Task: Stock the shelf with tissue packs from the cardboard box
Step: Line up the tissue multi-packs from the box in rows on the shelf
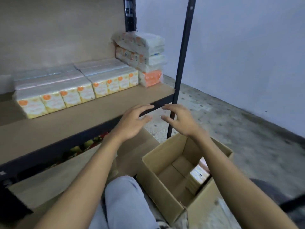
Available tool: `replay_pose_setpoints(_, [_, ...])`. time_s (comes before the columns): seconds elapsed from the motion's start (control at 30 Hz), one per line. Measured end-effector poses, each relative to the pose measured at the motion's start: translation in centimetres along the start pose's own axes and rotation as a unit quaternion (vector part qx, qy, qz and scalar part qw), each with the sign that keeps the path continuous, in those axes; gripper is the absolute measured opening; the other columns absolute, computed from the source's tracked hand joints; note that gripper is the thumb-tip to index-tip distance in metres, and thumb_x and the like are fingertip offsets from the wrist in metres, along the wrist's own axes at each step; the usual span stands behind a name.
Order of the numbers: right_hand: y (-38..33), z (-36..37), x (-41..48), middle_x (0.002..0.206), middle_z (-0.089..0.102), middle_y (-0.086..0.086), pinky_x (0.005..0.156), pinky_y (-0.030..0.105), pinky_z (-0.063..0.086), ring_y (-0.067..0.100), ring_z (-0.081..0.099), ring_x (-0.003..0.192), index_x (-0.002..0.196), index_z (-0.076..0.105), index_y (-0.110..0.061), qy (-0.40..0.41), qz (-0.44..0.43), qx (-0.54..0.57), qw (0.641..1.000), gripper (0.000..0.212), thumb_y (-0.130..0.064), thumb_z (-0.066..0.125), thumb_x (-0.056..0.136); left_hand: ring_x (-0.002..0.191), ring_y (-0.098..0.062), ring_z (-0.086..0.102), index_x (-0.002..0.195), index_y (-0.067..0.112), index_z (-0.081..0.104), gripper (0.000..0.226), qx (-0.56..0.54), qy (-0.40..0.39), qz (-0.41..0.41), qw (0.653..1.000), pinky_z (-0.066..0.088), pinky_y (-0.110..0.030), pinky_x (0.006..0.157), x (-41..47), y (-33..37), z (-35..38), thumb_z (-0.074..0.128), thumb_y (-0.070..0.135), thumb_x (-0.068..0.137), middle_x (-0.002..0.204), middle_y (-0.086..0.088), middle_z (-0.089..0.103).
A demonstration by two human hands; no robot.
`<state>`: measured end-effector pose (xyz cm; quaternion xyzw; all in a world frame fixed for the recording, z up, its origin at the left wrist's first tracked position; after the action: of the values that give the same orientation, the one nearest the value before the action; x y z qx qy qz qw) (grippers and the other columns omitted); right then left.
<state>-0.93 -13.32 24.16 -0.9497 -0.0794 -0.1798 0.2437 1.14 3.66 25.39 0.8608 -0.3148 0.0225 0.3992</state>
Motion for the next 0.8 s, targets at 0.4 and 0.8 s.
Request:
replay_pose_setpoints(0.4, [16.3,1.3,-12.6,0.134,0.057,0.003,0.105,0.034,0.035,0.02,0.049,0.127,0.128,0.059,-0.016,-0.067,0.232,0.001,0.97,0.044,-0.038,0.062,0.09,0.134,-0.007,0.038,0.136,0.032,0.051,0.041,-0.047,-0.158,-0.037,0.986,0.028,-0.028,0.111,-0.8,0.1,20.9,0.054,0.037,0.095,0.144,0.012,0.045])
replay_pose_setpoints(0.8, [29.0,8.7,-14.1,0.135,0.053,0.008,0.105,0.038,0.038,0.026,0.047,0.127,0.132,0.053,-0.022,-0.226,0.322,-0.049,0.918,0.059,-0.045,0.068,0.081,0.13,-0.02,0.046,0.138,0.024,0.05,0.046,-0.096,-0.232,-0.223,0.942,0.035,-0.033,0.109,-0.3,-6.8,35.9,0.058,0.032,0.093,0.142,-0.002,0.051])
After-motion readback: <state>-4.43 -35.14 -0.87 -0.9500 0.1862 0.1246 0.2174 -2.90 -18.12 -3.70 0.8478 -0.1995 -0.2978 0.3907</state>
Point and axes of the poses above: each hand's wrist, its own x-axis towards the middle knuckle, its own z-axis out of the palm, y = z × x, the point moved 8 cm from there along x, towards the middle knuckle
